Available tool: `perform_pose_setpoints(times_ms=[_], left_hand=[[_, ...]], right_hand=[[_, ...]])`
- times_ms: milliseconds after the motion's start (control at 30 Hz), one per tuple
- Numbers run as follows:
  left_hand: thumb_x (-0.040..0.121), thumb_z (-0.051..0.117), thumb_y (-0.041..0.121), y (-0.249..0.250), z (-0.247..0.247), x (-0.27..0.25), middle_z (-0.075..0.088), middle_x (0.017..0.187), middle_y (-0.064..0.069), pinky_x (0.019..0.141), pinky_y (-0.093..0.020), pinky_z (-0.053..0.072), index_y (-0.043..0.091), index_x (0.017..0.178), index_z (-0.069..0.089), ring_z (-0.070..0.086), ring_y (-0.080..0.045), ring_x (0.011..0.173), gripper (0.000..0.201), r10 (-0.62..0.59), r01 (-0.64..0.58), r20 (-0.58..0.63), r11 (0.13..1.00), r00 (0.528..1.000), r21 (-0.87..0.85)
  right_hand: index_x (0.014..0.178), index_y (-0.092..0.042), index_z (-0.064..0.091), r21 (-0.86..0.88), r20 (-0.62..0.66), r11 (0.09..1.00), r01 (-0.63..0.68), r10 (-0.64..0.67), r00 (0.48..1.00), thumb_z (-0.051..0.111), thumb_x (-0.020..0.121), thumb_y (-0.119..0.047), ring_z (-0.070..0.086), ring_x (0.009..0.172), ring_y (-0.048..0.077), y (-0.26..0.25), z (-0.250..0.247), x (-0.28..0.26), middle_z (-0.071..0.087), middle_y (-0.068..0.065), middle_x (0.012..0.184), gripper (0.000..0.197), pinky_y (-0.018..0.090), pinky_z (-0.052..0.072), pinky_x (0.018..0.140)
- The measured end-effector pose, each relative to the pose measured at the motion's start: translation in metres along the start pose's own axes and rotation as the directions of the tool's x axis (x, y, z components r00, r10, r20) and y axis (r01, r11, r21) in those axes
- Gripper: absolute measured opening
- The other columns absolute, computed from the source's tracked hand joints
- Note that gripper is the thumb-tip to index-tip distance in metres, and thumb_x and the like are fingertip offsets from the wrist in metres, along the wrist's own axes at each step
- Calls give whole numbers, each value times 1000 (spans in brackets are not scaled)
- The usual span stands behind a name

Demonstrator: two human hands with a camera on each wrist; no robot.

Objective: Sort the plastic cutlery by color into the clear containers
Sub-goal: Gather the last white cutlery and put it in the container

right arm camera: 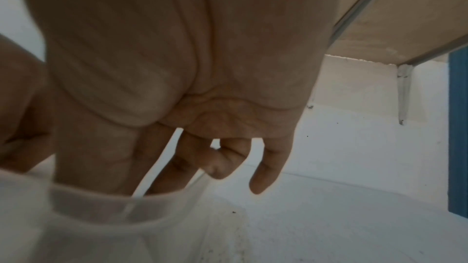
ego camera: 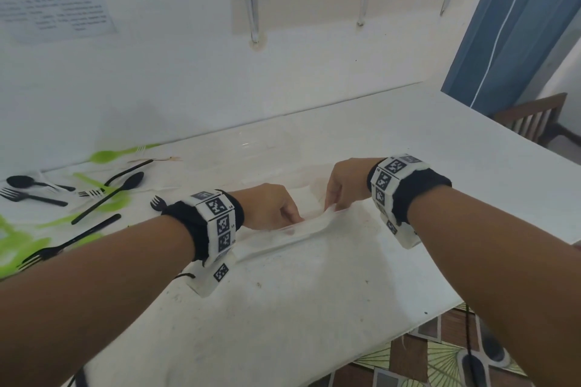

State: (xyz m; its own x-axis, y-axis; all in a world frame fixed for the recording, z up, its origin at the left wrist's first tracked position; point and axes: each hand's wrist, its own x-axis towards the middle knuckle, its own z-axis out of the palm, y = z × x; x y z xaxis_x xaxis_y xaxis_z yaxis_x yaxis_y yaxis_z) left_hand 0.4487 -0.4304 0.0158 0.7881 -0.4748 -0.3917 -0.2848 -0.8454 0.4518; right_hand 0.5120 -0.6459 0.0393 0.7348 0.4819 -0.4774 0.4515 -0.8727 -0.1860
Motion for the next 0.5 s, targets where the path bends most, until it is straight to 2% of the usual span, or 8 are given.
perform_pose_setpoints(times_ms=[100, 167, 233, 300, 500], left_hand=[[93, 71, 25, 3, 2, 0, 77, 101, 16, 83, -9, 47, 29, 106, 81, 64, 5, 85, 16, 10, -6, -56, 998, 998, 57], [91, 70, 17, 3, 3, -1, 74, 91, 15, 69, 0, 40, 24, 99, 81, 60, 9, 76, 15, 32, -20, -147, 997, 989, 81], [89, 69, 13, 4, 5, -1, 68, 80, 17, 62, 1, 36, 21, 89, 79, 57, 9, 71, 14, 55, -31, -212, 993, 976, 115], [89, 67, 13, 7, 7, -2, 68, 77, 14, 61, -2, 35, 20, 82, 77, 56, 5, 69, 13, 67, -30, -228, 986, 971, 164], [92, 62, 11, 15, 10, 0, 67, 80, 13, 75, -22, 48, 17, 82, 73, 61, -8, 79, 16, 67, -22, -227, 980, 972, 196]], right_hand=[[101, -36, 81, -42, -30, 999, -23, 22, 999, 77, 86, -25, 68, 97, 13, -1, 6, 6, 75, -14, 97, 19, 34, 55, 95], [96, -34, 79, -54, -55, 998, -40, 37, 998, 79, 85, -27, 67, 92, 14, 1, 6, 6, 74, -13, 97, 13, 32, 56, 89], [95, -30, 71, -63, -103, 997, -55, 48, 994, 81, 81, -29, 66, 87, 15, 4, 7, 5, 72, -10, 98, 17, 33, 56, 84], [93, -28, 63, -60, -141, 997, -58, 49, 989, 83, 79, -31, 65, 86, 16, 6, 8, 5, 69, -9, 96, 25, 36, 57, 85], [80, -28, 74, -94, -147, 990, -107, 92, 985, 82, 81, -30, 69, 82, 14, 3, 9, 5, 74, -10, 87, 8, 37, 60, 82]])
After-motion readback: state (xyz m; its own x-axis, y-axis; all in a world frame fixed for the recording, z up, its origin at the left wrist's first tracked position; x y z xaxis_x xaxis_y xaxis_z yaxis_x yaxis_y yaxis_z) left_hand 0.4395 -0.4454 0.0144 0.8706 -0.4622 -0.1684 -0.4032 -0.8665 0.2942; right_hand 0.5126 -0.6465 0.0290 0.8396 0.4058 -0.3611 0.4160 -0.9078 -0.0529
